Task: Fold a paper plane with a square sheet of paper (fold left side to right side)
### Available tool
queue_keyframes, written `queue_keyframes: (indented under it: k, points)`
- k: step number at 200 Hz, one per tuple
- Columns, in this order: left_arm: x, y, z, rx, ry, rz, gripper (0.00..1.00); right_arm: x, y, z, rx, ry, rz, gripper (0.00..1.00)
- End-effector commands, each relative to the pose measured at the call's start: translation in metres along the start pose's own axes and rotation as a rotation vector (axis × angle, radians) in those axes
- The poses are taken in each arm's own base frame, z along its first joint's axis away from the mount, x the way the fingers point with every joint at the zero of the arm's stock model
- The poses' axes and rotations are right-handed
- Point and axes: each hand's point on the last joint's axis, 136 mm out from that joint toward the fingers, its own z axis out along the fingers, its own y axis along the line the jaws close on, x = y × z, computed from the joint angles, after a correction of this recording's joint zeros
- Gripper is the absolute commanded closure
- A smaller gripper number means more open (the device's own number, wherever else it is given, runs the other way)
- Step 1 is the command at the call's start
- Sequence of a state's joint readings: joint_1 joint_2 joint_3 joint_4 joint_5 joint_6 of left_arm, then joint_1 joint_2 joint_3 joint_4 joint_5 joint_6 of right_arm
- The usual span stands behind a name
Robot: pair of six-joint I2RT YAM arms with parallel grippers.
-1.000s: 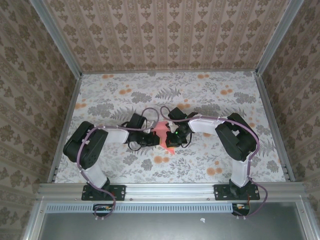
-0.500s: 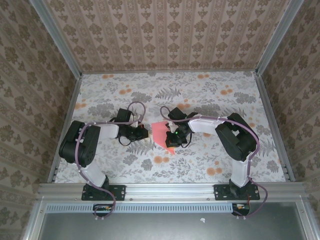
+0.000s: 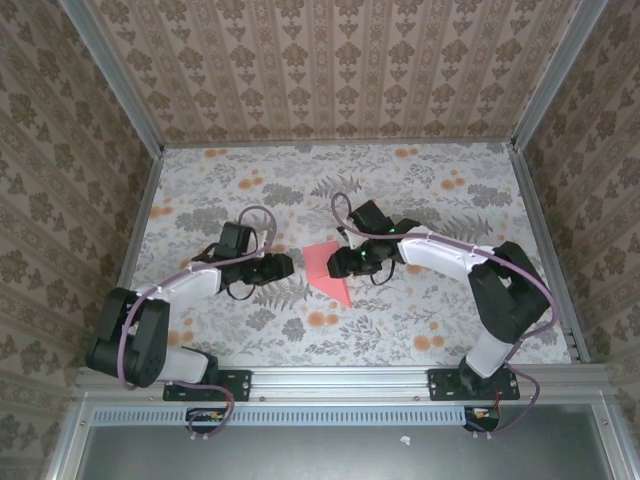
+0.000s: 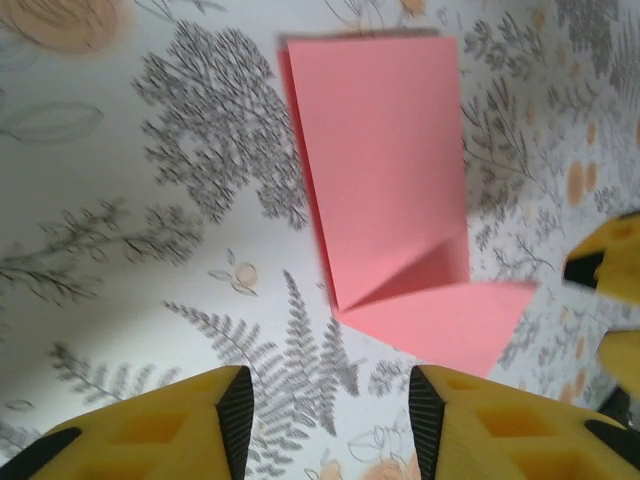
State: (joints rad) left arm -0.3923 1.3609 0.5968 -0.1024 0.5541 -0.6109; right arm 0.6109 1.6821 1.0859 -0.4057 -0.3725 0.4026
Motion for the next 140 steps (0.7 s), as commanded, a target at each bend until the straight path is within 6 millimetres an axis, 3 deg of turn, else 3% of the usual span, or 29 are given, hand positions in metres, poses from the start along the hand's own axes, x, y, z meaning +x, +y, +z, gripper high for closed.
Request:
queue_keyframes:
  k: [1, 29, 50, 76, 108, 121, 140]
  points:
    - [0.009, -0.007, 0.004, 0.033, 0.016, -0.088, 0.49, 0.000, -0.014, 0.003, 0.062, 0.011, -0.109, 0.37]
    - [0.008, -0.011, 0.013, 0.035, 0.014, -0.115, 0.45, -0.002, 0.003, 0.017, -0.039, 0.031, -0.151, 0.36]
    - [0.010, -0.016, 0.022, 0.040, 0.032, -0.116, 0.44, 0.003, 0.003, 0.027, -0.052, 0.056, -0.158, 0.38]
    - [0.013, -0.018, 0.032, 0.039, 0.055, -0.123, 0.43, 0.007, -0.006, 0.036, -0.018, 0.085, -0.146, 0.58]
    - [0.012, -0.025, 0.042, 0.050, 0.068, -0.119, 0.41, 0.002, -0.012, 0.030, 0.013, 0.044, -0.147, 0.87]
    - [0.012, -0.029, 0.045, 0.054, 0.075, -0.113, 0.41, 0.002, -0.013, 0.028, 0.024, 0.037, -0.145, 0.93]
    - [0.010, -0.034, 0.049, 0.064, 0.078, -0.103, 0.41, 0.003, -0.017, 0.026, 0.037, 0.034, -0.141, 0.94]
